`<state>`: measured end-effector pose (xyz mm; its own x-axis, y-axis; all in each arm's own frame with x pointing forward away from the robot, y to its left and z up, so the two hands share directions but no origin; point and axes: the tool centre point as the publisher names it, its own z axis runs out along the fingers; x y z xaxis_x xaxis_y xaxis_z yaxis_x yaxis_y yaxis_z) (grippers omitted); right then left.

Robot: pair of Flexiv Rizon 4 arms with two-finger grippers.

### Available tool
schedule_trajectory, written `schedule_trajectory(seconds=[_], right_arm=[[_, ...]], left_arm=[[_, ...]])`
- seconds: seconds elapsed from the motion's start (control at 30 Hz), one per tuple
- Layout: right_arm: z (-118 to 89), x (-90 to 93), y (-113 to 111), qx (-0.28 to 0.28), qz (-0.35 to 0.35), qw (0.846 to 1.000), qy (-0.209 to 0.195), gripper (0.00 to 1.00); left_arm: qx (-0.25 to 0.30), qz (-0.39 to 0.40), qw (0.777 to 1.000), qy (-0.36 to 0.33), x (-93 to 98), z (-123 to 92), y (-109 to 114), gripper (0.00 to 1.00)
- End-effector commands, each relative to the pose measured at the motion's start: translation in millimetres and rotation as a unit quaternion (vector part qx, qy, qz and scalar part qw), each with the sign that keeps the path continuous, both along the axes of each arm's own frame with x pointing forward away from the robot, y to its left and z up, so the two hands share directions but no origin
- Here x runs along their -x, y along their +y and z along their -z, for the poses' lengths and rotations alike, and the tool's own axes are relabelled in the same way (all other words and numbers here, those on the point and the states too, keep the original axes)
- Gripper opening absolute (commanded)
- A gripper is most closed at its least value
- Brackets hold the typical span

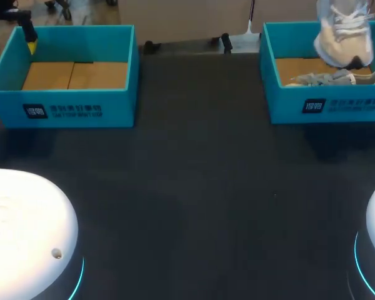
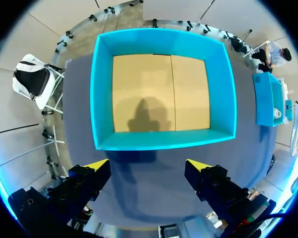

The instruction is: Take the shoe out of the shoebox, open the shoe tongue, remove and reinsert the insole, then place the shoe into the shoebox

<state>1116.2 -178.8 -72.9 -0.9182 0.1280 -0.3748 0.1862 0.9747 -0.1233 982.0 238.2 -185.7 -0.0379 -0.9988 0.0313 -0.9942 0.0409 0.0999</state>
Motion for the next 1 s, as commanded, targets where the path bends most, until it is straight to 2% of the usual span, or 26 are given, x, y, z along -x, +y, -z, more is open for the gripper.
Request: schedule_trajectory(seconds=[0.03, 0.47, 0.73, 0.83, 0.9, 1.0], right_arm=[[-0.7, -21.6, -22.4, -0.008, -0.002, 1.0, 0.014, 0.0], [-0.7, -21.6, -22.4, -0.008, -0.002, 1.0, 0.014, 0.0], [8.6, -69.2, -51.5, -0.012, 0.011, 1.0, 0.007, 0.0], [10.7, -82.1, -62.3, -0.017, 0.05, 0.999, 0.008, 0.0], [12.9, -87.9, -70.5, -0.023, 0.106, 0.994, 0.002, 0.0], [16.6, -91.9, -84.6, -0.06, 0.217, 0.974, -0.019, 0.0]], left_arm=[[-0.001, 0.0, 1.0, 0.0, 0.5, -0.6, 0.3, 1.0], [-0.001, 0.0, 1.0, 0.0, 0.5, -0.6, 0.3, 1.0], [-0.001, 0.0, 1.0, 0.0, 0.5, -0.6, 0.3, 1.0], [-0.001, 0.0, 1.0, 0.0, 0.5, -0.6, 0.3, 1.0], [-0.001, 0.0, 1.0, 0.0, 0.5, -0.6, 0.3, 1.0], [-0.001, 0.0, 1.0, 0.0, 0.5, -0.6, 0.3, 1.0]])
